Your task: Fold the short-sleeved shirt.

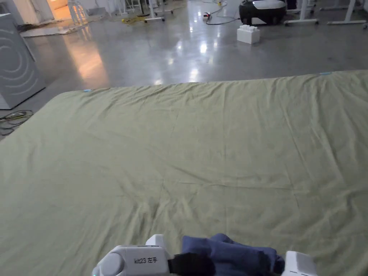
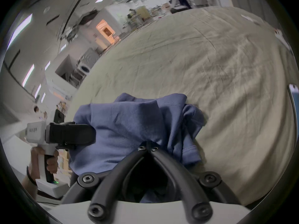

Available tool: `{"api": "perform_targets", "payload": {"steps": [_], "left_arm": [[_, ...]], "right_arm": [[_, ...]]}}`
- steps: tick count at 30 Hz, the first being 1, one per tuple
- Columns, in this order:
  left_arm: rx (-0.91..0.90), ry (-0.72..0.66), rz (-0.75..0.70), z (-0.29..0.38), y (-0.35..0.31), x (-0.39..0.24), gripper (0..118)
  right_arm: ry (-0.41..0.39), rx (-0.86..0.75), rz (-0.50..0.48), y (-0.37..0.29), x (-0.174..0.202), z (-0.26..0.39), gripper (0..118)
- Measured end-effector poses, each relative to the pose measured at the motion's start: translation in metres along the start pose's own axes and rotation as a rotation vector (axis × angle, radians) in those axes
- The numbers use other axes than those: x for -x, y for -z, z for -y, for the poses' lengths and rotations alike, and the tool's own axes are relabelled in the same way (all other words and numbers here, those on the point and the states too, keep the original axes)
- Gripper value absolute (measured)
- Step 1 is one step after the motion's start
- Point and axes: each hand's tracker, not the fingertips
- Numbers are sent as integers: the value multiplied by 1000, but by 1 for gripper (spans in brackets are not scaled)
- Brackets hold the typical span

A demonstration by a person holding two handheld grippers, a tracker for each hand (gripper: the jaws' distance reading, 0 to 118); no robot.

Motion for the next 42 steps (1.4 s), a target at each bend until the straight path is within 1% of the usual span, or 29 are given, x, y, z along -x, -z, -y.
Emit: {"api": "perform_targets", "payload": {"steps": [2,3,4,5,8,10,12,14,16,18,19,20,22,23,24,26,27,28,29,31,32,33,34,36,38,40,42], "left_arm": [[-26,26,50,-7,-19,-5,44],[-70,21,85,-10,-34,-6,44],[-115,16,87,-18,-57,-2,44],[-141,21,80,-24,-76,2,44],[-251,57,-18,-50,-154,31,44],[-324,30,-115,-72,-205,59,44],[-332,-27,-207,-93,-246,88,44],[-363,-27,-316,-111,-273,108,44],[-385,-73,-342,-122,-284,131,44],[-371,-127,-313,-129,-277,145,44],[-369,-132,-317,-133,-273,153,45],[-359,-123,-322,-138,-268,161,48],[-364,-154,-427,-142,-256,172,75],[-373,-167,-508,-141,-252,174,85],[-377,-174,-580,-140,-251,177,91],[-350,-158,-675,-133,-257,177,91],[-343,-151,-697,-125,-264,174,91],[-339,-134,-731,-120,-272,170,91],[-316,-106,-749,-113,-283,162,91],[-390,-40,-794,-96,-305,149,91],[-424,16,-784,-86,-313,132,91],[-457,71,-742,-74,-320,114,91],[-475,107,-701,-72,-329,119,91],[-585,169,-531,-51,-332,82,90],[-704,233,-423,-24,-320,35,90],[-770,347,-381,-3,-304,-11,88],[-898,535,-449,26,-274,-72,87]], "right_arm": [[59,-63,-46,-18,5,0,0],[87,-95,-104,-31,8,0,0],[108,-115,-183,-43,12,1,0],[120,-125,-210,-53,16,2,0],[73,-133,-187,-73,24,5,0],[38,-128,-162,-77,26,9,0],[29,-125,-152,-78,25,14,0],[8,-107,-132,-74,24,18,0],[25,-101,-120,-69,20,24,0],[92,-71,-139,-61,12,28,0],[99,-66,-128,-58,11,30,0],[103,-60,-110,-55,9,31,0],[89,-45,-79,-51,5,33,0],[88,-41,-69,-51,5,34,0],[89,-35,-68,-51,3,34,0],[72,-22,-79,-53,0,34,0],[22,-34,-82,-55,-1,35,0],[-17,-45,-77,-56,-2,35,0],[-27,-47,-61,-59,-3,34,0],[-25,-63,-49,-66,-5,32,0],[-24,-77,-53,-71,-5,30,0],[-23,-105,-62,-78,-5,27,0],[-25,-139,-70,-84,-3,24,0],[-35,-212,-75,-101,4,16,0],[-48,-297,-67,-121,14,8,0],[-74,-387,-57,-144,24,-1,0],[-114,-512,-30,-170,36,-8,0]]}}
